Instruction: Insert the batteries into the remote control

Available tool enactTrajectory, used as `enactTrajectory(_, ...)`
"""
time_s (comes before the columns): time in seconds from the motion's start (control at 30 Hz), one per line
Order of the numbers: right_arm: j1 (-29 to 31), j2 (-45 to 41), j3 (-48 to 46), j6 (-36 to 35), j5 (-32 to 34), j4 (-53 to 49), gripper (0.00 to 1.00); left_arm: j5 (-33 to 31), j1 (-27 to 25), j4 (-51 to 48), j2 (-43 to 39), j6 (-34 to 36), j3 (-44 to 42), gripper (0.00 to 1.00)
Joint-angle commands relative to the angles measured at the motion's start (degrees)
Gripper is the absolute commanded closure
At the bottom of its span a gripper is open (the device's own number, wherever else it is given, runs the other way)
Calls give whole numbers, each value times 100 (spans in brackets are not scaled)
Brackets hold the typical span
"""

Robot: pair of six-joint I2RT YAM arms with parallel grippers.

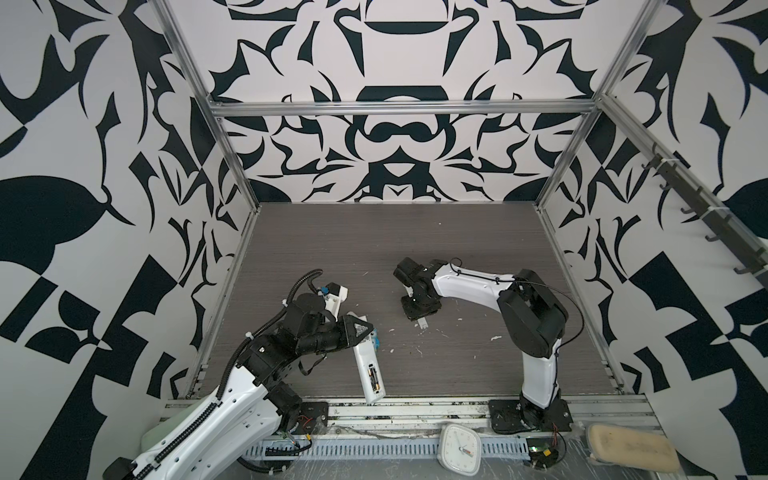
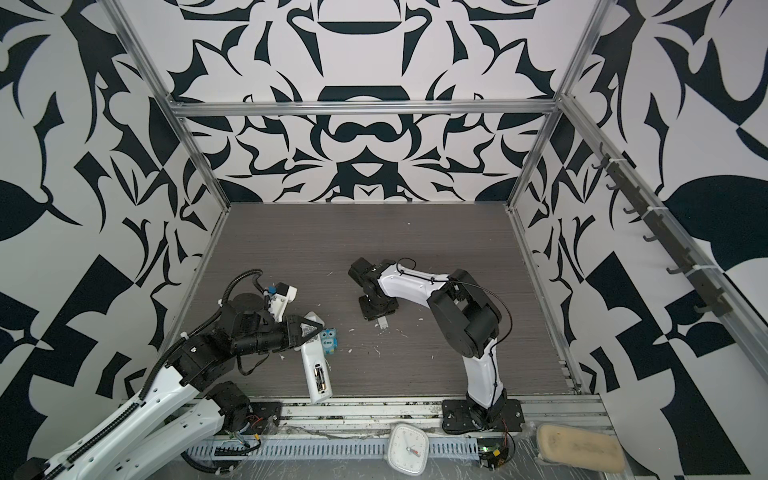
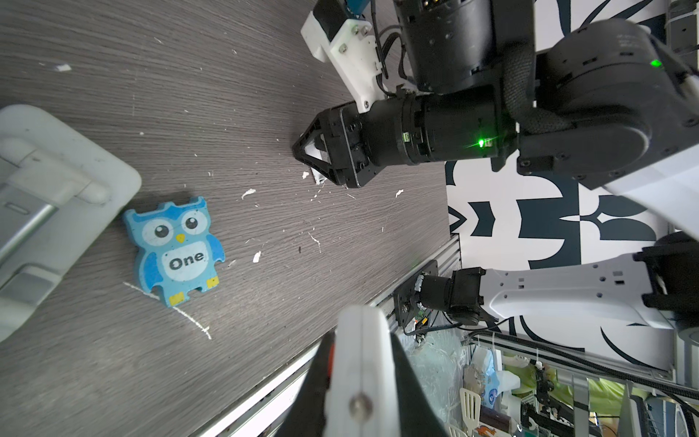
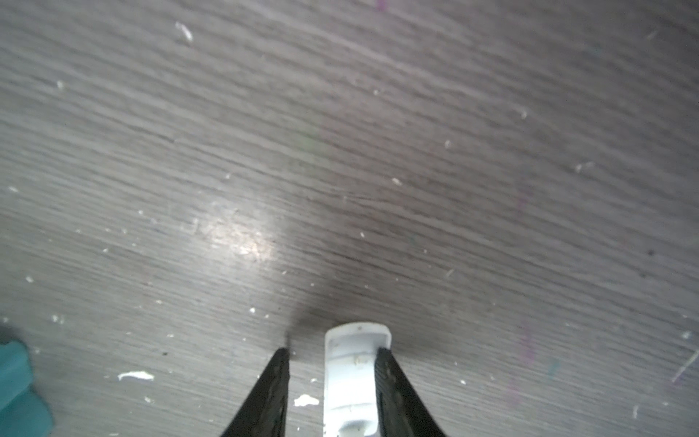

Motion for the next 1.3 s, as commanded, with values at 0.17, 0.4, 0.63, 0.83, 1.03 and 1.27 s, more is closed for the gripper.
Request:
enactTrajectory(0.17,-54,10,-373,-43,149,-135,58,-37,22,104,-35,-99,145,100)
enactTrajectory(0.4,-103,-50,-545,57,121,12,65,-70,22,76,-117,-121,122,100)
enactTrajectory(0.63,-99,35,-427,-34,331,-159,69,-73,22,87,-99,-123,134,100)
enactTrajectory(0.83,-92,63,-321,-83,552,-292,72,-59,18,103,-92,-121,133,100)
enactTrajectory(1.03,122,-291,-322,-218,401,134,72,-68,22,102,-115,-135,114,100)
enactTrajectory(1.27,225,-616,-290,-148,221,291,74,-67,22,235,-80,-190,42,100)
